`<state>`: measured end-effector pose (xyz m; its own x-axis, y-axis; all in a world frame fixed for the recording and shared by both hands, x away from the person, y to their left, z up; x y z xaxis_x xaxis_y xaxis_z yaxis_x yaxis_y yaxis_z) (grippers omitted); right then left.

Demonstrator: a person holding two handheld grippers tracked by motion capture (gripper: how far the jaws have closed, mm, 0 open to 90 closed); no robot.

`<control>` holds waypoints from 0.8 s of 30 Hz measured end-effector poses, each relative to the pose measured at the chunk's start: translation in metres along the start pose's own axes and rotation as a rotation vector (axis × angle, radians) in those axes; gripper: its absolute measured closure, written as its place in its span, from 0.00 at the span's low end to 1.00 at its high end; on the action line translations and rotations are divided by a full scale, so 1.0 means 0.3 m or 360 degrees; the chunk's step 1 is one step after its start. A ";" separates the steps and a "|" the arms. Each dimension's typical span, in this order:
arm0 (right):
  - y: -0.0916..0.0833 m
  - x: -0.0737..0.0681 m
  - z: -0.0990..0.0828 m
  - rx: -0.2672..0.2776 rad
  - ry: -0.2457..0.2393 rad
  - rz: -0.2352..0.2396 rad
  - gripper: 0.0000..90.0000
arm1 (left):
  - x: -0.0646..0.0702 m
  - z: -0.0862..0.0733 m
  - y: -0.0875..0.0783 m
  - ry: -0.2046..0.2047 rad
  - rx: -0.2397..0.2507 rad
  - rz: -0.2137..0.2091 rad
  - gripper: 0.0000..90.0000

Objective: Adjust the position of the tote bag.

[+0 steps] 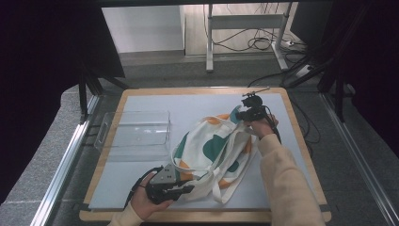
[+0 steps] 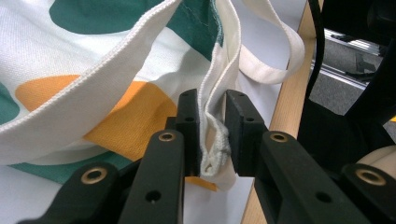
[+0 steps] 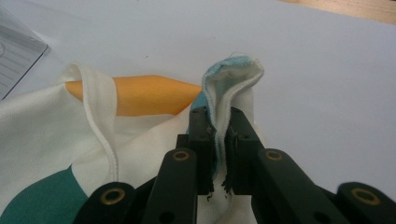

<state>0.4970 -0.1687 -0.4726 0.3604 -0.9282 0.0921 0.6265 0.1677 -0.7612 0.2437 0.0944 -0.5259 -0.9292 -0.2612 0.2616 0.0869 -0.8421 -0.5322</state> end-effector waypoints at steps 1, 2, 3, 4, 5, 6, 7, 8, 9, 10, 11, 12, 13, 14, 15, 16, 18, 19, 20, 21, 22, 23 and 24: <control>-0.002 0.001 -0.001 0.0002 0.0004 0.0001 0.92 | 0.000 0.000 0.000 0.0000 0.0001 0.0002 0.86; -0.005 0.004 -0.002 0.0007 0.0004 0.0003 0.92 | 0.000 0.000 0.000 0.0001 0.0001 0.0004 0.86; -0.007 0.006 -0.004 0.0011 0.0003 0.0006 0.92 | 0.001 0.001 0.000 0.0002 0.0000 0.0005 0.86; -0.011 0.007 -0.005 0.0015 0.0009 0.0009 0.92 | 0.000 0.001 0.000 0.0002 0.0001 0.0006 0.86; -0.015 0.009 -0.007 0.0021 0.0004 0.0010 0.92 | 0.000 0.001 -0.001 0.0002 0.0001 0.0007 0.86; -0.018 0.010 -0.008 0.0025 0.0006 0.0010 0.92 | -0.001 0.001 -0.002 0.0003 0.0001 0.0007 0.86; -0.021 0.012 -0.009 0.0031 0.0006 0.0011 0.92 | -0.001 0.001 -0.003 0.0005 0.0002 0.0009 0.86; -0.025 0.014 -0.010 0.0032 0.0004 0.0011 0.92 | -0.001 0.001 -0.003 0.0005 0.0003 0.0011 0.86; -0.028 0.016 -0.012 0.0035 0.0007 0.0011 0.93 | -0.002 0.002 -0.004 0.0007 0.0002 0.0013 0.86; -0.033 0.020 -0.014 0.0037 0.0010 0.0014 0.93 | -0.002 0.002 -0.005 0.0006 0.0002 0.0015 0.86; -0.036 0.024 -0.015 0.0040 0.0011 0.0014 0.93 | -0.002 0.003 -0.006 0.0005 0.0004 0.0018 0.86; -0.041 0.028 -0.018 0.0043 0.0015 0.0015 0.93 | -0.003 0.003 -0.007 0.0003 0.0007 0.0018 0.86; -0.044 0.032 -0.021 0.0046 0.0017 0.0016 0.93 | -0.004 0.004 -0.008 0.0004 0.0007 0.0020 0.86; -0.048 0.035 -0.024 0.0048 0.0023 0.0016 0.93 | -0.005 0.004 -0.009 0.0003 0.0008 0.0022 0.86; -0.053 0.040 -0.027 0.0053 0.0022 0.0016 0.93 | -0.006 0.004 -0.010 0.0003 0.0008 0.0021 0.86; -0.058 0.043 -0.030 0.0054 0.0024 0.0016 0.93 | -0.007 0.005 -0.012 0.0004 0.0008 0.0026 0.86; -0.070 0.049 -0.036 0.0065 0.0028 0.0015 0.93 | -0.009 0.005 -0.015 0.0002 0.0008 0.0028 0.86; -0.077 0.053 -0.039 0.0070 0.0028 0.0013 0.93 | -0.011 0.006 -0.016 0.0001 0.0009 0.0032 0.86; -0.085 0.057 -0.043 0.0073 0.0029 0.0013 0.93 | -0.012 0.006 -0.017 0.0000 0.0012 0.0038 0.86; -0.090 0.060 -0.045 0.0075 0.0031 0.0013 0.93 | -0.015 0.007 -0.019 -0.0001 0.0009 0.0043 0.86; -0.099 0.066 -0.051 0.0084 0.0035 0.0012 0.93 | -0.017 0.007 -0.021 -0.0001 0.0010 0.0046 0.87; -0.104 0.070 -0.055 0.0087 0.0037 0.0012 0.93 | -0.020 0.008 -0.023 -0.0004 0.0013 0.0050 0.87; -0.111 0.076 -0.063 0.0088 0.0039 0.0009 0.93 | -0.022 0.009 -0.024 -0.0006 0.0014 0.0055 0.87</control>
Point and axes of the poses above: each handheld gripper's, and its own axes: y roughly forward along the jaws, z roughly out of its top, x roughly to its right, the point moved 4 cm from there along y, roughly forward along the jaws, and after that the axes turned 14 degrees about -z, right-handed, at the moved point
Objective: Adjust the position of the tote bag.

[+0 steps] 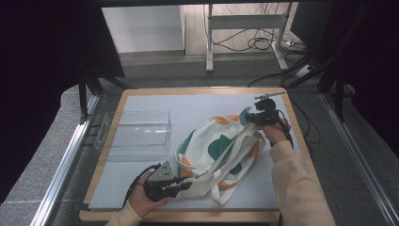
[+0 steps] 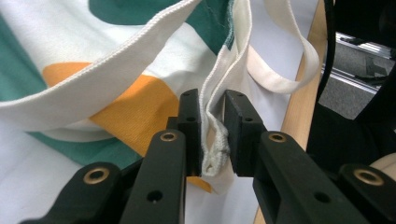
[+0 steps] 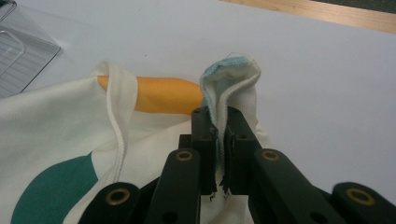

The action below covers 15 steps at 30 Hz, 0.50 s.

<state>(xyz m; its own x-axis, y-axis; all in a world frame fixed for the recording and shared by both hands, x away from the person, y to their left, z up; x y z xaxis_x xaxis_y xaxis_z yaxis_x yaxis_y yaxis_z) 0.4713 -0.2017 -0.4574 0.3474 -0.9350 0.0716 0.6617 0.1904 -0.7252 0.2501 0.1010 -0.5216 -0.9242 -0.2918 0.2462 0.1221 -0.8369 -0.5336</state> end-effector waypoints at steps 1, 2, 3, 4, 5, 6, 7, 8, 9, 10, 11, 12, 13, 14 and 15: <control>-0.004 0.004 -0.005 0.0002 0.0004 0.0000 0.93 | -0.002 0.001 -0.002 0.0000 -0.0001 0.0006 0.87; -0.009 0.010 -0.012 0.0003 0.0011 -0.0002 0.93 | -0.005 0.002 -0.003 -0.0002 0.0000 0.0010 0.87; -0.014 0.016 -0.019 0.0007 0.0018 -0.0001 0.93 | -0.008 0.004 -0.005 -0.0002 -0.0002 0.0015 0.87; -0.019 0.021 -0.025 0.0010 0.0028 0.0000 0.93 | -0.012 0.005 -0.006 -0.0004 -0.0002 0.0023 0.87; -0.026 0.029 -0.034 0.0016 0.0032 0.0002 0.93 | -0.015 0.006 -0.008 -0.0008 -0.0001 0.0028 0.87; -0.032 0.034 -0.041 0.0023 0.0036 0.0002 0.93 | -0.018 0.007 -0.010 -0.0009 -0.0003 0.0033 0.87; -0.037 0.040 -0.048 0.0028 0.0041 0.0004 0.94 | -0.021 0.008 -0.012 -0.0012 -0.0002 0.0035 0.87; -0.041 0.043 -0.054 0.0030 0.0044 0.0003 0.94 | -0.026 0.009 -0.014 -0.0009 -0.0004 0.0043 0.87; -0.046 0.050 -0.062 0.0044 0.0042 0.0003 0.94 | -0.030 0.010 -0.016 -0.0010 -0.0005 0.0048 0.87; -0.051 0.054 -0.070 0.0042 0.0050 0.0006 0.94 | -0.032 0.011 -0.017 -0.0013 -0.0004 0.0051 0.87; -0.055 0.057 -0.076 0.0042 0.0056 0.0007 0.94 | -0.037 0.011 -0.018 -0.0018 -0.0001 0.0054 0.87; -0.060 0.065 -0.084 0.0063 0.0055 0.0009 0.94 | -0.040 0.012 -0.018 -0.0021 -0.0002 0.0059 0.87; -0.064 0.067 -0.089 0.0064 0.0066 0.0011 0.94 | -0.045 0.012 -0.019 -0.0029 0.0002 0.0063 0.87; -0.070 0.072 -0.097 0.0074 0.0067 0.0012 0.94 | -0.049 0.012 -0.020 -0.0033 0.0003 0.0066 0.87; -0.075 0.075 -0.104 0.0077 0.0073 0.0012 0.94 | -0.052 0.013 -0.020 -0.0038 0.0001 0.0068 0.87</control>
Point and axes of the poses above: each handheld gripper's, and its own axes: y roughly forward along the jaws, z roughly out of its top, x roughly to its right, the point moved 4 cm from there along y, roughly forward along the jaws, and after that the axes turned 14 degrees about -z, right-handed, at the moved point
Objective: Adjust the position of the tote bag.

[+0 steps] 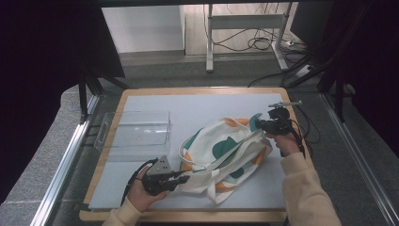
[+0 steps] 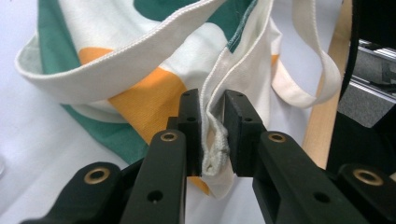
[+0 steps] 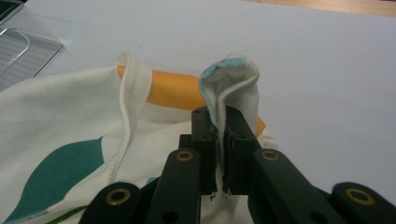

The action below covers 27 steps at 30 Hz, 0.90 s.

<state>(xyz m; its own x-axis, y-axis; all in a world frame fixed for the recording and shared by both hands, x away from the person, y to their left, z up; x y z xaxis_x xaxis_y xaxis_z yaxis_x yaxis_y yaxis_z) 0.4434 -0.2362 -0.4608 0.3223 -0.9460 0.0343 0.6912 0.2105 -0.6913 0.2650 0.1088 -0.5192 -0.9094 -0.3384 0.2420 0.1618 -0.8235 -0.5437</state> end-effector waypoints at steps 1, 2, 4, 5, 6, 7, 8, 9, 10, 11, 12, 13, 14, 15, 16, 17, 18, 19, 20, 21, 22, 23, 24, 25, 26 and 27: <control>-0.009 0.005 -0.011 0.0010 0.0009 -0.0001 0.94 | -0.004 0.001 -0.001 -0.0003 -0.0001 0.0001 0.87; -0.009 0.005 -0.011 0.0010 0.0009 -0.0001 0.94 | -0.008 0.002 0.000 -0.0008 0.0002 0.0007 0.87; -0.020 0.011 -0.023 0.0014 0.0018 -0.0002 0.94 | -0.016 0.006 -0.001 -0.0015 -0.0005 0.0020 0.87; -0.026 0.015 -0.029 0.0019 0.0022 -0.0006 0.94 | -0.020 0.009 -0.002 -0.0017 -0.0007 0.0027 0.87; -0.032 0.018 -0.035 0.0024 0.0021 -0.0009 0.94 | -0.025 0.013 -0.004 -0.0020 -0.0011 0.0034 0.87; -0.040 0.021 -0.042 0.0030 0.0021 -0.0017 0.94 | -0.028 0.017 -0.006 -0.0023 -0.0012 0.0043 0.87; -0.046 0.024 -0.047 0.0034 0.0022 -0.0021 0.94 | -0.033 0.021 -0.009 -0.0026 -0.0012 0.0046 0.87; -0.053 0.027 -0.053 0.0037 0.0024 -0.0023 0.94 | -0.036 0.023 -0.010 -0.0030 -0.0012 0.0053 0.87; -0.059 0.028 -0.057 0.0036 0.0035 -0.0024 0.94 | -0.042 0.028 -0.013 -0.0033 -0.0013 0.0060 0.87; -0.068 0.033 -0.063 0.0043 0.0039 -0.0026 0.94 | -0.045 0.031 -0.014 -0.0038 -0.0008 0.0062 0.87; -0.074 0.034 -0.067 0.0047 0.0044 -0.0025 0.94 | -0.051 0.036 -0.017 -0.0047 -0.0009 0.0069 0.87; -0.083 0.038 -0.074 0.0049 0.0054 -0.0026 0.94 | -0.057 0.042 -0.020 -0.0044 -0.0011 0.0076 0.87; -0.091 0.040 -0.077 0.0061 0.0062 -0.0026 0.94 | -0.063 0.048 -0.023 -0.0050 -0.0008 0.0084 0.87; -0.099 0.043 -0.081 0.0070 0.0068 -0.0026 0.94 | -0.069 0.055 -0.026 -0.0057 0.0002 0.0090 0.87; -0.114 0.046 -0.089 0.0083 0.0084 -0.0028 0.94 | -0.074 0.061 -0.029 -0.0058 -0.0001 0.0095 0.87; -0.114 0.046 -0.089 0.0083 0.0084 -0.0028 0.94 | -0.082 0.068 -0.033 -0.0064 0.0010 0.0103 0.87; -0.122 0.048 -0.094 0.0088 0.0092 -0.0031 0.94 | -0.091 0.076 -0.037 -0.0069 0.0013 0.0115 0.87; -0.135 0.053 -0.105 0.0096 0.0099 -0.0039 0.94 | -0.097 0.081 -0.039 -0.0071 0.0015 0.0120 0.88; -0.135 0.053 -0.105 0.0096 0.0099 -0.0039 0.94 | -0.105 0.087 -0.040 -0.0078 0.0018 0.0123 0.88; -0.141 0.056 -0.112 0.0097 0.0099 -0.0042 0.94 | -0.114 0.093 -0.039 -0.0083 0.0016 0.0128 0.87; -0.147 0.059 -0.121 0.0103 0.0106 -0.0042 0.94 | -0.121 0.099 -0.038 -0.0088 0.0017 0.0134 0.88; -0.152 0.062 -0.129 0.0104 0.0114 -0.0043 0.94 | -0.129 0.104 -0.037 -0.0096 0.0022 0.0133 0.88; -0.156 0.064 -0.136 0.0110 0.0122 -0.0045 0.94 | -0.136 0.108 -0.035 -0.0103 0.0022 0.0137 0.88; -0.159 0.066 -0.144 0.0114 0.0130 -0.0045 0.94 | -0.143 0.113 -0.033 -0.0107 0.0016 0.0140 0.88; -0.163 0.068 -0.153 0.0112 0.0142 -0.0044 0.94 | -0.150 0.118 -0.031 -0.0116 0.0018 0.0140 0.88; -0.167 0.070 -0.163 0.0123 0.0153 -0.0043 0.94 | -0.154 0.121 -0.031 -0.0119 0.0018 0.0140 0.88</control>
Point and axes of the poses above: each handheld gripper's, and its own axes: y roughly forward along the jaws, z roughly out of its top, x roughly to its right, the point moved 4 cm from there along y, roughly forward along the jaws, and after that the axes turned 14 degrees about -z, right-handed, at the moved point
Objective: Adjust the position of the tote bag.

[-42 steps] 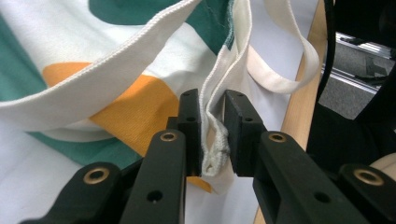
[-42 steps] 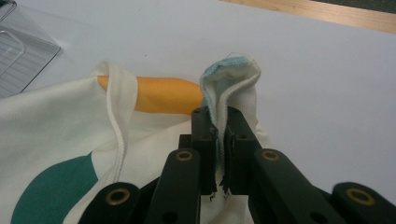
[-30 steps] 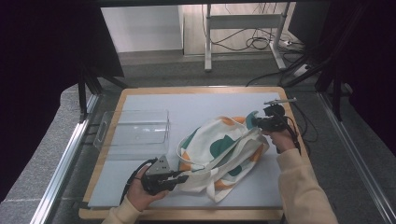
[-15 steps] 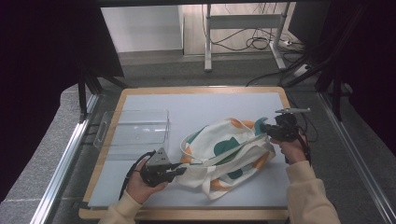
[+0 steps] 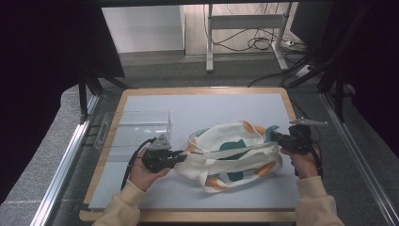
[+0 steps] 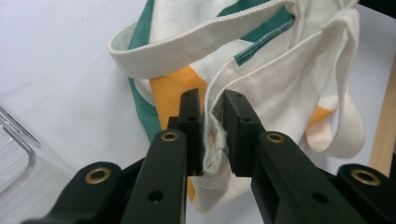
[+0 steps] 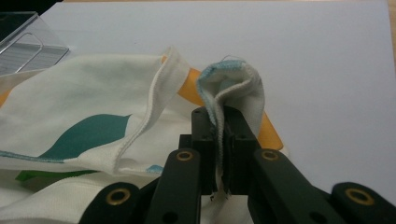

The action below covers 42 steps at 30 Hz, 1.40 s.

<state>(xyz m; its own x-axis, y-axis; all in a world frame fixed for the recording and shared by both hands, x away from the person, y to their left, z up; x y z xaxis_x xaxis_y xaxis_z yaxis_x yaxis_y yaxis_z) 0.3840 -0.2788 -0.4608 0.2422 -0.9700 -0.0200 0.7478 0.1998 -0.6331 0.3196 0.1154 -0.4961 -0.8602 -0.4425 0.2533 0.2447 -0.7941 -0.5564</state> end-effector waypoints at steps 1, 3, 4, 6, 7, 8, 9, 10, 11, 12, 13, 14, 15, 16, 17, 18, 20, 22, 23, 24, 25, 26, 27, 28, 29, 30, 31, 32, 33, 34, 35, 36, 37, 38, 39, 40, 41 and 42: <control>-0.002 0.002 -0.005 0.0000 0.0004 -0.0001 0.94 | -0.003 0.004 0.001 -0.0005 0.0002 0.0003 0.88; -0.011 0.006 -0.015 -0.0002 0.0010 -0.0004 0.94 | -0.011 0.013 0.003 -0.0015 0.0010 0.0008 0.88; -0.018 0.007 -0.017 0.0002 0.0015 -0.0001 0.94 | -0.015 0.018 0.003 -0.0018 0.0014 0.0010 0.88; -0.030 0.008 -0.020 0.0006 0.0013 -0.0007 0.94 | -0.023 0.025 0.003 -0.0027 0.0021 0.0015 0.88; -0.034 0.007 -0.023 0.0009 0.0012 -0.0012 0.94 | -0.028 0.028 0.004 -0.0036 0.0026 0.0018 0.88; -0.040 0.006 -0.027 0.0010 0.0011 -0.0016 0.93 | -0.032 0.029 0.006 -0.0042 0.0028 0.0018 0.88; -0.042 0.005 -0.030 0.0011 0.0014 -0.0017 0.93 | -0.036 0.030 0.008 -0.0046 0.0026 0.0023 0.88; -0.045 0.005 -0.035 0.0012 0.0019 -0.0021 0.93 | -0.039 0.029 0.011 -0.0052 0.0023 0.0026 0.88; -0.047 0.004 -0.040 0.0011 0.0022 -0.0025 0.93 | -0.042 0.029 0.014 -0.0052 0.0018 0.0030 0.88; -0.049 0.004 -0.045 0.0009 0.0026 -0.0030 0.93 | -0.045 0.029 0.017 -0.0058 0.0017 0.0033 0.88; -0.050 0.004 -0.051 0.0009 0.0035 -0.0036 0.93 | -0.048 0.030 0.021 -0.0058 0.0016 0.0036 0.88; -0.050 0.005 -0.057 0.0005 0.0044 -0.0042 0.93 | -0.049 0.031 0.023 -0.0058 0.0013 0.0041 0.88; -0.050 0.006 -0.061 0.0004 0.0053 -0.0046 0.93 | -0.052 0.033 0.026 -0.0058 0.0012 0.0047 0.88; -0.050 0.008 -0.066 0.0002 0.0064 -0.0050 0.93 | -0.053 0.035 0.028 -0.0059 0.0011 0.0052 0.88; -0.049 0.009 -0.069 0.0003 0.0071 -0.0052 0.93 | -0.055 0.038 0.030 -0.0061 0.0012 0.0056 0.88; -0.048 0.010 -0.072 0.0005 0.0078 -0.0059 0.93 | -0.056 0.039 0.031 -0.0063 0.0014 0.0058 0.88; -0.044 0.009 -0.076 0.0004 0.0087 -0.0067 0.93 | -0.060 0.044 0.033 -0.0068 0.0020 0.0061 0.88; -0.040 0.011 -0.079 0.0002 0.0095 -0.0073 0.93 | -0.063 0.048 0.032 -0.0072 0.0026 0.0061 0.88; -0.039 0.012 -0.080 0.0004 0.0098 -0.0071 0.93 | -0.064 0.049 0.032 -0.0074 0.0029 0.0061 0.88; -0.039 0.013 -0.081 0.0004 0.0097 -0.0069 0.93 | -0.065 0.050 0.032 -0.0078 0.0032 0.0060 0.88; -0.039 0.014 -0.082 0.0004 0.0097 -0.0068 0.93 | -0.065 0.050 0.033 -0.0079 0.0032 0.0060 0.88; -0.038 0.014 -0.082 0.0004 0.0099 -0.0065 0.93 | -0.065 0.050 0.034 -0.0080 0.0031 0.0062 0.88; -0.039 0.015 -0.083 0.0003 0.0100 -0.0065 0.93 | -0.064 0.049 0.035 -0.0079 0.0029 0.0063 0.88; -0.039 0.015 -0.083 0.0004 0.0099 -0.0065 0.93 | -0.063 0.047 0.036 -0.0078 0.0028 0.0061 0.88; -0.039 0.014 -0.083 0.0004 0.0098 -0.0065 0.92 | -0.062 0.045 0.036 -0.0080 0.0026 0.0057 0.87; -0.040 0.014 -0.083 0.0006 0.0097 -0.0064 0.92 | -0.062 0.043 0.036 -0.0082 0.0024 0.0052 0.87; -0.040 0.014 -0.082 0.0007 0.0097 -0.0064 0.92 | -0.062 0.040 0.035 -0.0086 0.0023 0.0045 0.87; -0.041 0.014 -0.082 0.0008 0.0098 -0.0063 0.91 | -0.061 0.038 0.034 -0.0086 0.0026 0.0039 0.87; -0.041 0.014 -0.082 0.0008 0.0099 -0.0061 0.91 | -0.060 0.036 0.031 -0.0087 0.0033 0.0034 0.86; -0.042 0.014 -0.082 0.0010 0.0099 -0.0063 0.89 | -0.058 0.034 0.029 -0.0084 0.0034 0.0030 0.86; -0.043 0.015 -0.082 0.0013 0.0102 -0.0066 0.87 | -0.056 0.031 0.024 -0.0085 0.0034 0.0018 0.85; -0.045 0.017 -0.082 0.0018 0.0105 -0.0072 0.84 | -0.054 0.028 0.021 -0.0083 0.0031 0.0011 0.83; -0.048 0.021 -0.080 0.0029 0.0107 -0.0074 0.80 | -0.051 0.026 0.017 -0.0085 0.0035 0.0006 0.81; -0.053 0.024 -0.078 0.0036 0.0115 -0.0082 0.74 | -0.047 0.025 0.011 -0.0081 0.0037 0.0005 0.78; -0.059 0.028 -0.075 0.0045 0.0123 -0.0087 0.68 | -0.042 0.026 0.005 -0.0078 0.0047 0.0003 0.75; -0.066 0.031 -0.072 0.0053 0.0128 -0.0089 0.63 | -0.036 0.027 -0.002 -0.0072 0.0055 -0.0010 0.72; -0.073 0.033 -0.069 0.0064 0.0133 -0.0094 0.59 | -0.029 0.030 -0.009 -0.0066 0.0067 -0.0016 0.70; -0.080 0.035 -0.066 0.0073 0.0131 -0.0101 0.55 | -0.021 0.034 -0.016 -0.0060 0.0082 -0.0018 0.67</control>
<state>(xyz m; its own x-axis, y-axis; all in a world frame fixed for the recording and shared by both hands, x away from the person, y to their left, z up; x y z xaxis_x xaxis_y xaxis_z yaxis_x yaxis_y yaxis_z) 0.3564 -0.2965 -0.4611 0.1431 -0.9886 -0.0460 0.7881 0.1419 -0.5989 0.3284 0.1177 -0.4869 -0.8458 -0.4481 0.2894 0.2588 -0.8191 -0.5120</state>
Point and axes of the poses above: each handheld gripper's, and its own axes: y roughly forward along the jaws, z roughly out of its top, x roughly to its right, the point moved 4 cm from there along y, roughly forward along the jaws, and after that the axes turned 14 degrees about -z, right-handed, at the moved point
